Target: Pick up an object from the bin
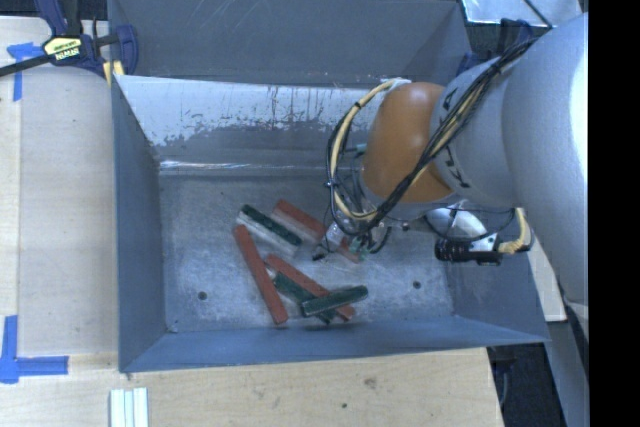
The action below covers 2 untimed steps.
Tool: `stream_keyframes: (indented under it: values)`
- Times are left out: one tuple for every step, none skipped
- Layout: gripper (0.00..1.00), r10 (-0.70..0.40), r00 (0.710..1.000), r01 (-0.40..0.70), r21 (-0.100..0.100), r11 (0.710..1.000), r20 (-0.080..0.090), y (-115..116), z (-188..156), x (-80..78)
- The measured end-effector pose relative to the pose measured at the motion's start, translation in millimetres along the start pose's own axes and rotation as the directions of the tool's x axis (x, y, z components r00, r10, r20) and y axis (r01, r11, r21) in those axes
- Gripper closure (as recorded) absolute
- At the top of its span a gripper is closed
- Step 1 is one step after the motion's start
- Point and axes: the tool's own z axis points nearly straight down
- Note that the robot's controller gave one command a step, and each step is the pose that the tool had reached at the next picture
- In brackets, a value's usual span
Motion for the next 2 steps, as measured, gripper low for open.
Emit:
stream_keyframes:
  values:
    - [1.00,-0.003,1.000,0.003,-0.001,1.000,0.001,0,-17,-1.3]
    - [1.00,-0.005,1.000,0.005,-0.001,1.000,0.002,0,-27,-2.7]
